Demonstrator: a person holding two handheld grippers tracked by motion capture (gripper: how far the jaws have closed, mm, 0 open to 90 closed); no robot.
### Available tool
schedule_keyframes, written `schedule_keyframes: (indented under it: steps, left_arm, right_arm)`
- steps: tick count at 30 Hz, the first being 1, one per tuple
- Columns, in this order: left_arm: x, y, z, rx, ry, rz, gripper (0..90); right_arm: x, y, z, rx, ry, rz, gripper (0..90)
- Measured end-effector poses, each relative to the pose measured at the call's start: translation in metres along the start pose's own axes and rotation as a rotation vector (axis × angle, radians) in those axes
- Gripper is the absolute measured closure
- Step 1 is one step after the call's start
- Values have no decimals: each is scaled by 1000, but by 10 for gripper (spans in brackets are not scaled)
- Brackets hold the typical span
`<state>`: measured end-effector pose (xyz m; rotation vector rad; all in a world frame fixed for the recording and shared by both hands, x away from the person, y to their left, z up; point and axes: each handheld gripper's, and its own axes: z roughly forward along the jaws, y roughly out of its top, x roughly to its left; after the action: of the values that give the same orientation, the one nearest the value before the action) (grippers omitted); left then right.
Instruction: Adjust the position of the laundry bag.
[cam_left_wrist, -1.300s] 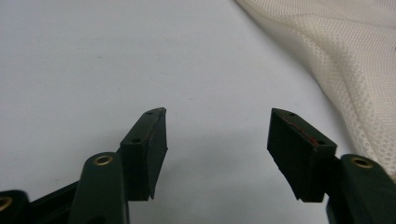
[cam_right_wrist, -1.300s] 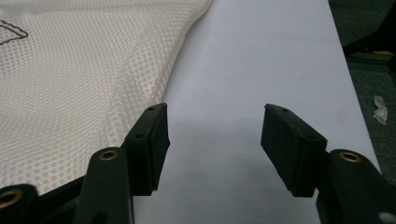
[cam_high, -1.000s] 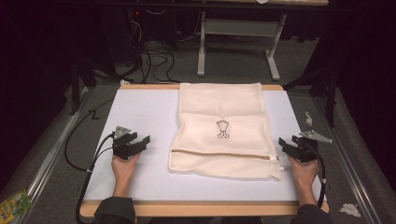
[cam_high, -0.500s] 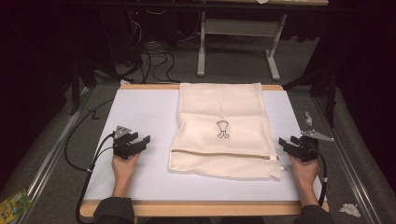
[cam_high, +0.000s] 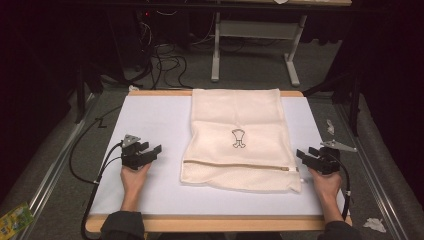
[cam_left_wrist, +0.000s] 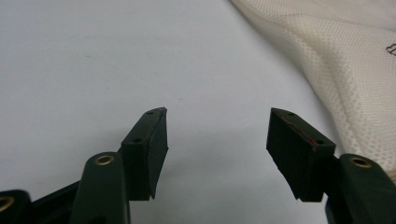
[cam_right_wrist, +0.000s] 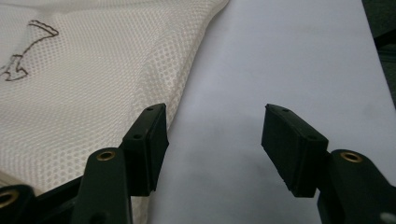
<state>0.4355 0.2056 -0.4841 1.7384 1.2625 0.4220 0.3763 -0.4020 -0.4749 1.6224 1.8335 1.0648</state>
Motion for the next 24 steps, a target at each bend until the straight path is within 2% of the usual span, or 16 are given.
schedule_keyframes:
  steps: [3,6,7,8,10,12,13,16,19,22,24]
  left_arm:
    - [-7,2,1,18,-12,18,385]
    - [-12,4,1,25,-26,26,380]
    - [-17,7,2,33,-55,28,373]
    - [-17,7,2,33,-55,28,366]
    - [-29,13,6,44,-78,38,362]
    - [-32,14,8,53,-86,42,356]
    - [-39,17,11,65,-96,49,351]
    - [-49,20,15,74,-111,58,338]
    - [-58,23,20,87,-109,71,324]
    - [-71,26,25,118,-87,136,323]
    - [-76,27,28,126,-99,136,321]
  right_arm:
    - [0,0,-3,-3,6,21,425]
    - [2,1,-5,-13,1,16,438]
    - [3,2,-5,-17,-6,11,436]
    - [4,3,-5,-16,-6,7,428]
    - [8,6,-3,-19,9,10,430]
    - [11,9,-1,0,16,7,422]
    - [12,11,0,2,17,8,423]
    - [15,14,1,17,25,18,423]
    - [16,15,3,29,29,13,424]
    - [16,15,6,38,37,26,421]
    - [18,15,8,55,35,33,419]
